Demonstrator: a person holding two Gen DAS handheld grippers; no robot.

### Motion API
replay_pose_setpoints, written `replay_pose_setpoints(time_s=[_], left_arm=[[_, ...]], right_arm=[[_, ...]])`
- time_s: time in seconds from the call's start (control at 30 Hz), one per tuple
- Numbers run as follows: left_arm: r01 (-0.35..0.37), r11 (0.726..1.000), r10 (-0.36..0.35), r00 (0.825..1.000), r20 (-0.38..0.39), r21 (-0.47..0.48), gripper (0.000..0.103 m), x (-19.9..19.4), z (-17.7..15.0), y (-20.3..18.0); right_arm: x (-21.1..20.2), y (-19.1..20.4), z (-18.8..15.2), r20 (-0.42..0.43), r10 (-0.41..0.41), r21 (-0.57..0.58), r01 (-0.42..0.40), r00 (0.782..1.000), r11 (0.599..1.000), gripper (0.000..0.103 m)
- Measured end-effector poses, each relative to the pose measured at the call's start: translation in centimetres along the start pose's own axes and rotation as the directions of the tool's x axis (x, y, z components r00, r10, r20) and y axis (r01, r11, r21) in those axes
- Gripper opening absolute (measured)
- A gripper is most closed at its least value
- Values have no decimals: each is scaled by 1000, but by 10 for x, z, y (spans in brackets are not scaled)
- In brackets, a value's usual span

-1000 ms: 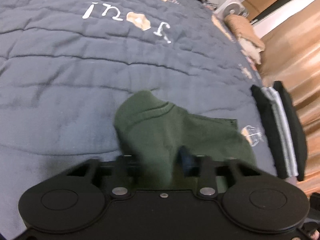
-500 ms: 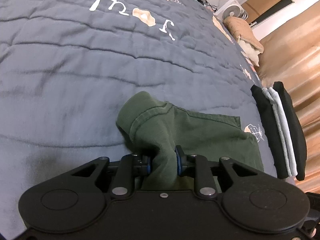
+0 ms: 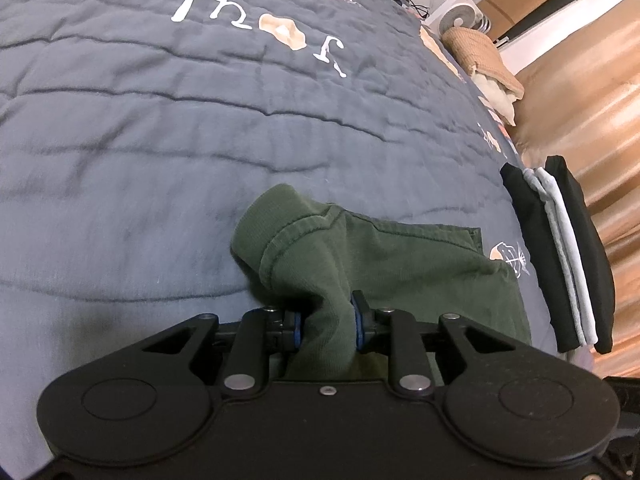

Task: Fold clothes
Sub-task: 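Close the left gripper on one shirt end while the right gripper pinches the other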

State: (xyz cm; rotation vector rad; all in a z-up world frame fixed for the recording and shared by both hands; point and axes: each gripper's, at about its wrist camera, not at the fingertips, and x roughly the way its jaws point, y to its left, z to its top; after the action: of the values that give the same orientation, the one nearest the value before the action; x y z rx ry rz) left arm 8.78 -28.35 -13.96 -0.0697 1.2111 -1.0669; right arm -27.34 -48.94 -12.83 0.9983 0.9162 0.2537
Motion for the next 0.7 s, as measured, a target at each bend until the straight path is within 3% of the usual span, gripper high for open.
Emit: replay_pose_setpoints(time_s=[0.07, 0.13, 0.17, 0.2, 0.23, 0.37, 0.7], left_arm=[[-3, 1000, 3, 1000, 3, 4, 24, 0, -1, -1], [-5, 1000, 5, 1000, 2, 5, 24, 1, -1, -2], [-6, 1000, 6, 1000, 1, 6, 24, 1, -1, -2], [-7, 1000, 7, 1000, 0, 7, 24, 1, 0, -2], [-9, 1000, 9, 1000, -1, 6, 24, 2, 0, -3], [-14, 1000, 14, 1000, 0, 11, 22, 1, 0, -5], [-60, 998, 61, 997, 40, -24, 23, -1, -5, -13]], right_arm=[[3, 6, 0, -2, 16, -7, -16, 1000, 1000, 100], [3, 9, -2, 1, 31, -40, -31, 1000, 999, 85], [2, 6, -2, 2, 26, -37, -26, 1000, 999, 63], [2, -1, -3, 2, 5, -20, -5, 1000, 1000, 33], [3, -10, -2, 1, -17, 12, 17, 1000, 1000, 24], [7, -25, -7, 24, 5, 90, -7, 1000, 996, 22], [18, -23, -12, 80, -21, 156, 8, 997, 988, 25]])
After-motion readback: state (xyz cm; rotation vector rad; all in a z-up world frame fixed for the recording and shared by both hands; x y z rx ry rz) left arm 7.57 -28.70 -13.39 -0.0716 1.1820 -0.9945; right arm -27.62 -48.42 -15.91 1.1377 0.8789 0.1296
